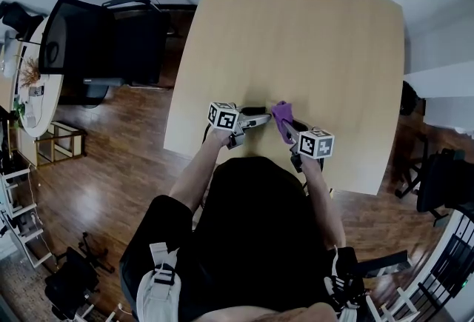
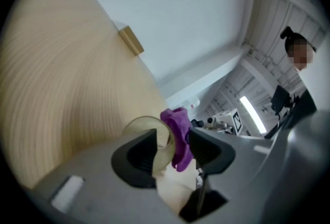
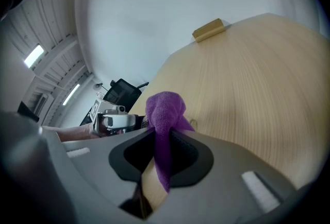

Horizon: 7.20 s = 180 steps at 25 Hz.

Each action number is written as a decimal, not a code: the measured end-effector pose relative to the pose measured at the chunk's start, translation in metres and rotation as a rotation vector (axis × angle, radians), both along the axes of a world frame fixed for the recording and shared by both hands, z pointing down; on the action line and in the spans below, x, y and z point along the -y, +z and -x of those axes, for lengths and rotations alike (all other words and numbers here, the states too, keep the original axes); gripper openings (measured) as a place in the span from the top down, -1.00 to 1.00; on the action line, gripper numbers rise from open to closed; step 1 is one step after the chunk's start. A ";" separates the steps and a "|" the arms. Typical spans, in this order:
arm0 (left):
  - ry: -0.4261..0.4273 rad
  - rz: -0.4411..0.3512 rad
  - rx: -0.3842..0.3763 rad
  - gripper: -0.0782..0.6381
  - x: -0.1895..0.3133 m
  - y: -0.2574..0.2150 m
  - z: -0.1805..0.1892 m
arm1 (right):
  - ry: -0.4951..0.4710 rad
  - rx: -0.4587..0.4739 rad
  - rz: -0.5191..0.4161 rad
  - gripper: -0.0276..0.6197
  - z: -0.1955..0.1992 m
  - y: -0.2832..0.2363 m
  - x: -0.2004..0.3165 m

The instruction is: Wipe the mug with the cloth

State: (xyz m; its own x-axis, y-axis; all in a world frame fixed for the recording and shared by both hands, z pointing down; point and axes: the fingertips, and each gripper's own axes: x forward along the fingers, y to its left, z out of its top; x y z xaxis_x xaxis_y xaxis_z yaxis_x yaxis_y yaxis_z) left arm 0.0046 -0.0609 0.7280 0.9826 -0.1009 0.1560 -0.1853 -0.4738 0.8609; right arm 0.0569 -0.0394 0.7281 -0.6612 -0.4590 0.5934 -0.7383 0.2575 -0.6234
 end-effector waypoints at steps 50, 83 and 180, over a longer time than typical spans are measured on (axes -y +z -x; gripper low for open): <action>0.022 -0.975 -0.188 0.67 -0.013 -0.229 -0.025 | -0.161 -0.289 -0.589 0.72 0.003 -0.254 0.057; 0.158 -0.852 -0.344 0.66 -0.036 -0.232 -0.013 | -0.221 -0.079 -0.556 0.72 -0.002 -0.273 0.050; -0.211 -0.534 -0.375 0.67 0.028 -0.288 -0.033 | 0.070 -0.033 -1.016 0.73 -0.009 -0.299 0.043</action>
